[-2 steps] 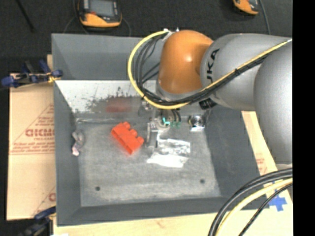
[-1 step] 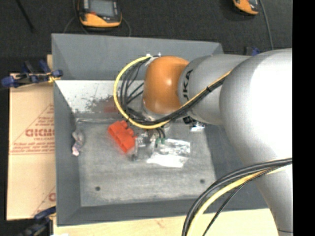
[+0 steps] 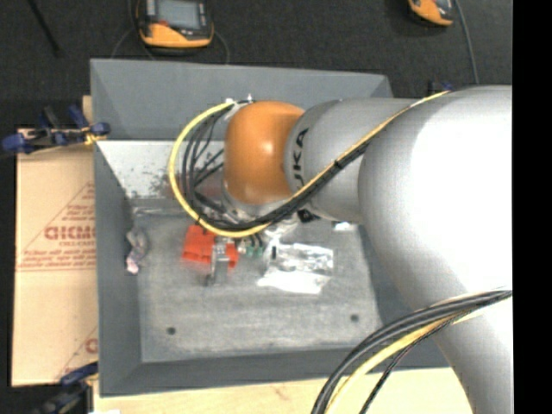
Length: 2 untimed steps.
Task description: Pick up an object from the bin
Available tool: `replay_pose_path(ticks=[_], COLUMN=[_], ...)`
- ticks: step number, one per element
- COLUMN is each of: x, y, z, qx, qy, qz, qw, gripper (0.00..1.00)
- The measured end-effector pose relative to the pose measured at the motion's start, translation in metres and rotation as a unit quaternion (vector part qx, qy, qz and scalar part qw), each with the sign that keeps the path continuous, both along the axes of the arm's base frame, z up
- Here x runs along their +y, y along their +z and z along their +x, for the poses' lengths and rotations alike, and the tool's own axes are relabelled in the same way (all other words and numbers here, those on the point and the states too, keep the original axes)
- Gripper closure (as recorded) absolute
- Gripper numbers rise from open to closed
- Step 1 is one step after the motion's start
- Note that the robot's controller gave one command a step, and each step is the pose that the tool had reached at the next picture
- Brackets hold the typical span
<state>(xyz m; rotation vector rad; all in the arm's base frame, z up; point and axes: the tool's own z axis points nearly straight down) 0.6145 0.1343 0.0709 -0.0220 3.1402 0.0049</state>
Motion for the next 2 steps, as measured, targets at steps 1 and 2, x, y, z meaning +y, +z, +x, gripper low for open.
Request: replay_pose_path(ticks=[1, 2], x=[-0.003, -0.017], y=[0.002, 0.182], z=[0.002, -0.001], qx=[-0.0028, -0.0055], qy=[-0.002, -0.019], qz=[0.0, 0.0], qw=[1.0, 0.9998], gripper=[1.0, 1.0])
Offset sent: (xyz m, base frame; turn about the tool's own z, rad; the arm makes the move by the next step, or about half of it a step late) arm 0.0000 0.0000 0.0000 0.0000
